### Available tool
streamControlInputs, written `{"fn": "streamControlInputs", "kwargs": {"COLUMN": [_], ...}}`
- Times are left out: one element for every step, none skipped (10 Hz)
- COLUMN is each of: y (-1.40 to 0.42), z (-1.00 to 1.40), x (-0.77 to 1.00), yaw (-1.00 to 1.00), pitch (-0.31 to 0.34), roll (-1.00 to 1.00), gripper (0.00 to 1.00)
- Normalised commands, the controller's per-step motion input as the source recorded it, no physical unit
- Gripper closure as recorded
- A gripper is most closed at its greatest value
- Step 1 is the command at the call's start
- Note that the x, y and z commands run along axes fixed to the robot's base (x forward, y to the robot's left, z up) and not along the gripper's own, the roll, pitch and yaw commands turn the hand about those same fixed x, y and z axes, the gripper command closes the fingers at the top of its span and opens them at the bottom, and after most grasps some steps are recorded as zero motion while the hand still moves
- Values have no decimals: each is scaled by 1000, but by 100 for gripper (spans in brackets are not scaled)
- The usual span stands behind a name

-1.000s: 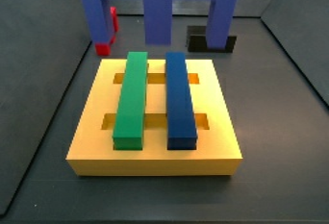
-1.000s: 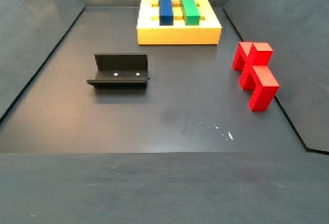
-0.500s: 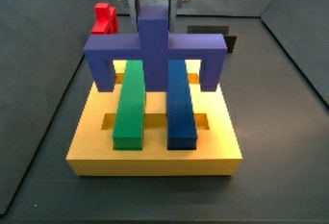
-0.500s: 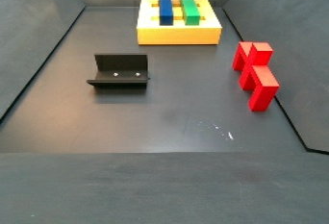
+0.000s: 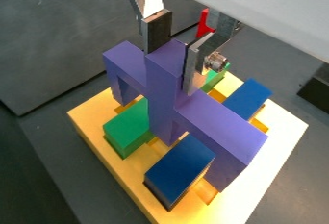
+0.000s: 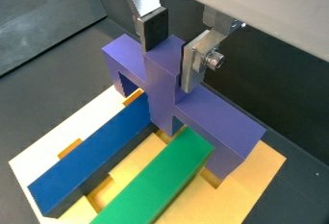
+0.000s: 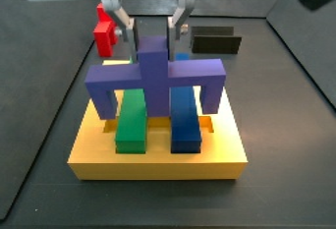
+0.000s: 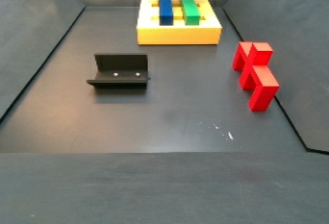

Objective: Pick up the purple object. Move up. Move to above the board. Insert the purple object.
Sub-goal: Insert the purple object.

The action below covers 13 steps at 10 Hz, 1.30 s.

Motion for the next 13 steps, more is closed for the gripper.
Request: {"fn": "streamControlInputs", "kwargs": {"y": [-177,-131,-89,-9,0,14,0,0,0,71,49,0,0], "z": [-189,-174,-271,-277,-231,-177,-100,-51,-71,-83,-89,-154,-151], "x": [0,86,91,0,-6,0,0,89,211,203,154,49,23], "yaw": [137,100,89,0,0,0,0,0,0,0,0,0,0], "pitch": [-60,-27,-30,-26,-33,-7,0,0,0,0,0,0,-3], "roll": [113,87,101,90,79,34,30,0,0,0,6,0,0], "gripper": [100,100,100,100,100,100,100,100,100,100,100,100,100]}}
